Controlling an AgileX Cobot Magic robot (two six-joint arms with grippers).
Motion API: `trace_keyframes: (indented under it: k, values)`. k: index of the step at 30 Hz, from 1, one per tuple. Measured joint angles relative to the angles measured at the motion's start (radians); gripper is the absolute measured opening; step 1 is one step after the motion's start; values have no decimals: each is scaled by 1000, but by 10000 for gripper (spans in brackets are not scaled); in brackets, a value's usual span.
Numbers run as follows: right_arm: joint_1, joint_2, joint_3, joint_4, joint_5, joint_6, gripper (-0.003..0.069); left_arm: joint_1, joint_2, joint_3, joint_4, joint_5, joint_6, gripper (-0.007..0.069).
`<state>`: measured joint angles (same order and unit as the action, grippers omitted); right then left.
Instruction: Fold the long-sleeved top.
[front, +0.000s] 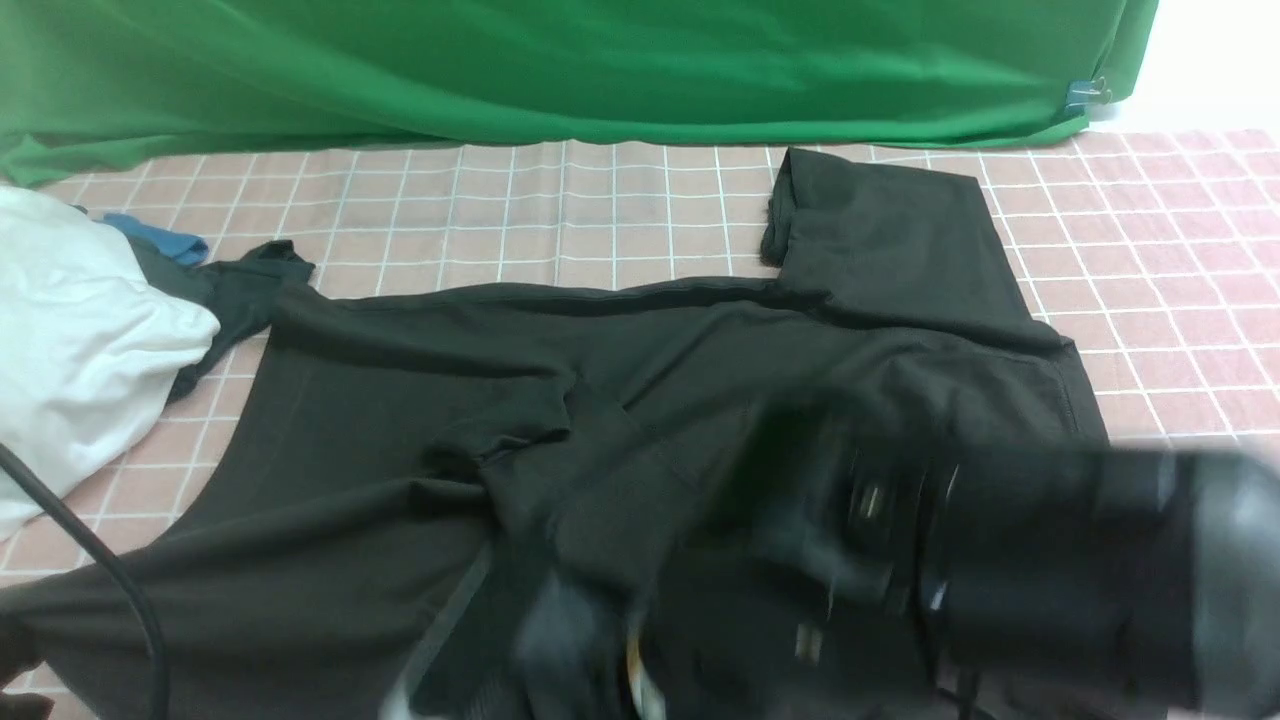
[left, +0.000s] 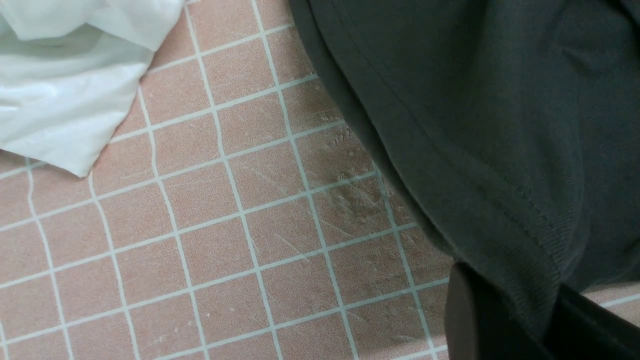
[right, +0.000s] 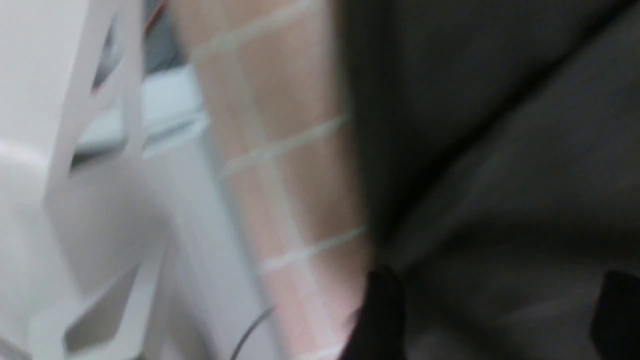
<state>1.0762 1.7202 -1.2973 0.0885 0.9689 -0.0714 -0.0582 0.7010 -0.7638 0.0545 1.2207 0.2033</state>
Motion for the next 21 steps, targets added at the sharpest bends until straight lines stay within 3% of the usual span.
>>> trace_keyframes:
  k: [4, 7, 8, 13, 21]
  values:
    - [-98, 25, -127, -17, -63, -29, 481, 0, 0, 0, 0, 0, 0, 38]
    - [-158, 90, -229, -13, -99, -124, 437, 0, 0, 0, 0, 0, 0, 38]
    - [-181, 156, -285, -12, -105, -213, 428, 0, 0, 4, 0, 0, 0, 38]
    - [-220, 374, -454, -10, -117, -470, 458, 0, 0, 43, 6, 0, 0, 38]
    - [-261, 554, -625, -16, -237, -564, 444, 0, 0, 55, 15, 0, -4, 38]
